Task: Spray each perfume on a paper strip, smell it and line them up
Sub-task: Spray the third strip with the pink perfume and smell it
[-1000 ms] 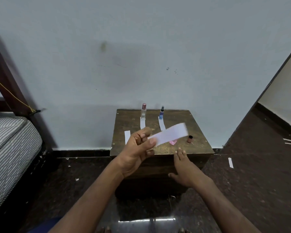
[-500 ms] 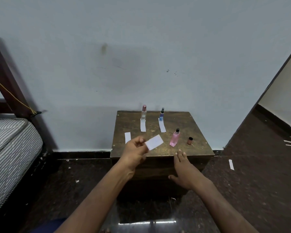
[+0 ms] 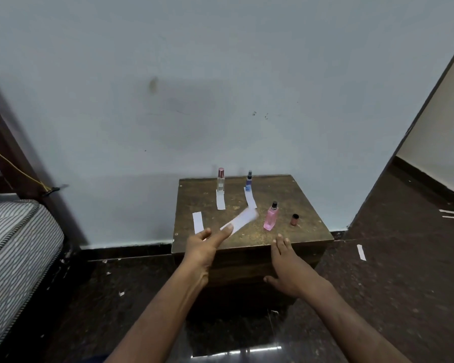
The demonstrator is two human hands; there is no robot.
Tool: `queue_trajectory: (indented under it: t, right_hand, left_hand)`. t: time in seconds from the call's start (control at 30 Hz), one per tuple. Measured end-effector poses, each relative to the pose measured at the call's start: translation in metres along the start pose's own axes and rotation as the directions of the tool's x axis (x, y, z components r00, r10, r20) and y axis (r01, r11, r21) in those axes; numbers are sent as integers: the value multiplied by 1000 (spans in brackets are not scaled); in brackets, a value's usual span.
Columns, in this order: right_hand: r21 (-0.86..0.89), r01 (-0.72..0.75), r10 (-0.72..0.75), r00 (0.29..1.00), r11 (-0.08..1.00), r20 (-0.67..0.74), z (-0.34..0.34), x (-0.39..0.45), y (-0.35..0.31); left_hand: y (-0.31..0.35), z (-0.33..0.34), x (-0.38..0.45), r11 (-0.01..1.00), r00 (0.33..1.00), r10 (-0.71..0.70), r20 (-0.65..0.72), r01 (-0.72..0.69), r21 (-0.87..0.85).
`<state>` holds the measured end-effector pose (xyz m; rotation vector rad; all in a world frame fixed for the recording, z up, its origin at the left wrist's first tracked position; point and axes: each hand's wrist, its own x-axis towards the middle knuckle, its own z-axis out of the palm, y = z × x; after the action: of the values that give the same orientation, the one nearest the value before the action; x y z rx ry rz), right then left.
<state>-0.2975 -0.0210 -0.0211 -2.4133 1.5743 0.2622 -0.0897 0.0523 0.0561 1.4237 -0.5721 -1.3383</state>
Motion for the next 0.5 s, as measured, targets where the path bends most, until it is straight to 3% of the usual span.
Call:
queue_trajectory:
  t: [0.07,0.13,0.2,0.23,0.3,0.37,0.4,0.43,0.5]
  right_hand:
    - [2,-1,1,1000,1000,3,-1,0,0]
    - [0,4,-4,1000,1000,3,-1,0,1]
    - [-7,5,-5,1000,1000,3,-1,0,0]
    - [-7,3,-3,1000,1000,5,-1,-1,0]
    - [-7,-1,1,1000,1000,8,0,-1,1]
    - [-10,4,-4,1000,1000,0,1,-1,0]
    - [-13,6,-6,1000,1000,-3,0,-1,0]
    - [-14,6,-6,1000,1000,-1,0,-1,0]
    - [-13,5,-5,1000,1000,5,-1,-1,0]
  left_hand:
    - [1,-1,7,987,980,84,180,-58,-148]
    - [5,-1,5,947,890,224,398,-102,-305]
    - [9,2,-1,911,817,297,495,-87,-403]
    - [9,3,-2,928,844,272,462,-103,-358]
    - [5,2,3,987,965,108,240,-74,-146]
    - [-3,2,6,998,1000,-15,7,14,56]
    - [-4,3,5,996,998,-50,-48,54,70]
    - [-3,4,5,997,997,-51,-59,54,60]
    - [1,4,6,997,990,58,127,-50,-62]
